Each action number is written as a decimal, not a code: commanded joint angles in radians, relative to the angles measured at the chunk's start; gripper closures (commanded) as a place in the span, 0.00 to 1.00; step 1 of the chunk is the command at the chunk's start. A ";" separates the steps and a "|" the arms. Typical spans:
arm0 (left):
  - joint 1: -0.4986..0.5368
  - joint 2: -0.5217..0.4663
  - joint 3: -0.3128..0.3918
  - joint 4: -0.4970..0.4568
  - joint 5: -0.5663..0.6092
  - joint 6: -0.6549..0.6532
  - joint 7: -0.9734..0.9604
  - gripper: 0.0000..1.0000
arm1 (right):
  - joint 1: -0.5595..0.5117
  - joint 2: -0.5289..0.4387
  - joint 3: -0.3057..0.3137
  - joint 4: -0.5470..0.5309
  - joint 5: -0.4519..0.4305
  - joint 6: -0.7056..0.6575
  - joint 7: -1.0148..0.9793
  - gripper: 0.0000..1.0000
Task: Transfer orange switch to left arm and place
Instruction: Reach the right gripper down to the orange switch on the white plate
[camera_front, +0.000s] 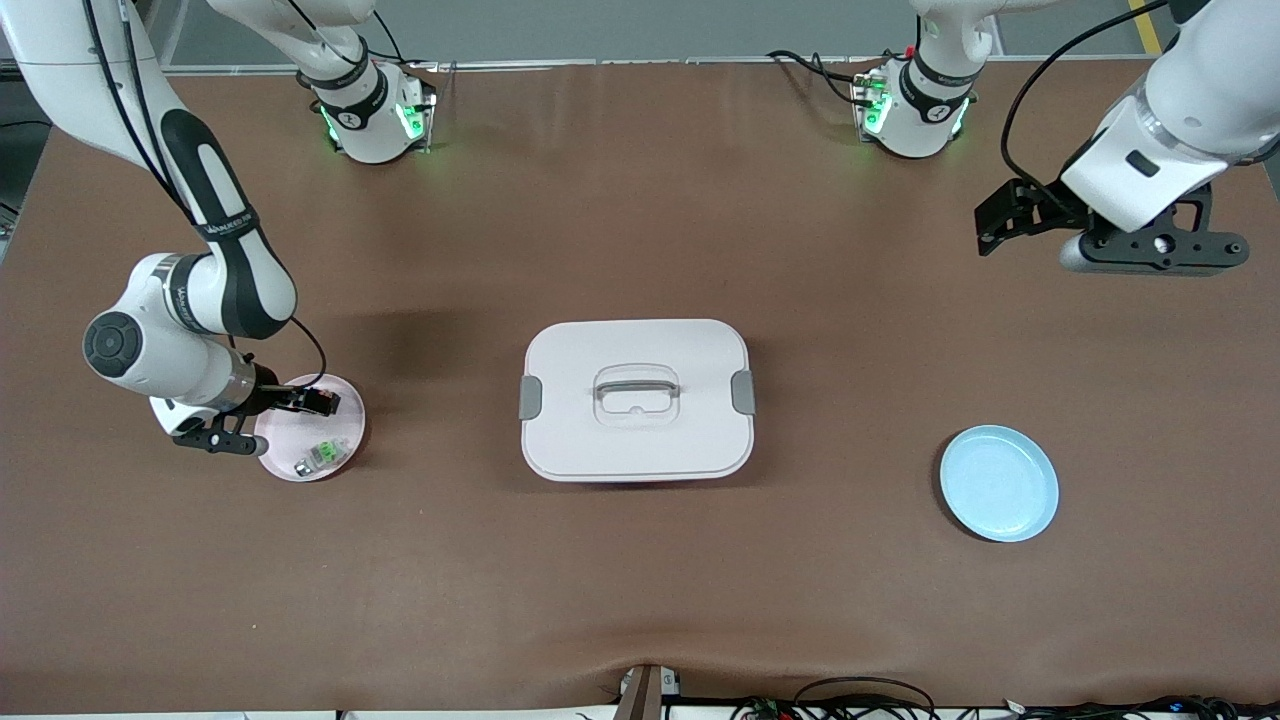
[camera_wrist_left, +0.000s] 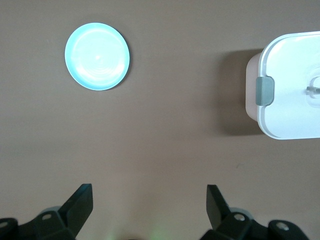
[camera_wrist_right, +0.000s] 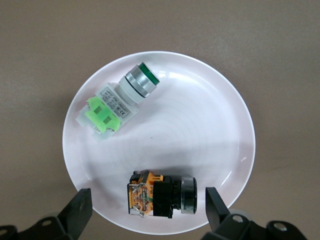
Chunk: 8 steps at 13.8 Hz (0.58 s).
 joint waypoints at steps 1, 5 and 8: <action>-0.001 0.019 -0.006 0.019 -0.005 0.025 -0.015 0.00 | -0.029 -0.001 0.011 -0.055 -0.005 0.076 -0.009 0.00; -0.002 0.019 -0.007 0.019 -0.003 0.028 -0.017 0.00 | -0.030 0.016 0.013 -0.102 -0.002 0.156 -0.006 0.00; -0.019 0.022 -0.007 0.017 -0.003 0.028 -0.026 0.00 | -0.026 0.031 0.013 -0.128 0.001 0.205 0.002 0.00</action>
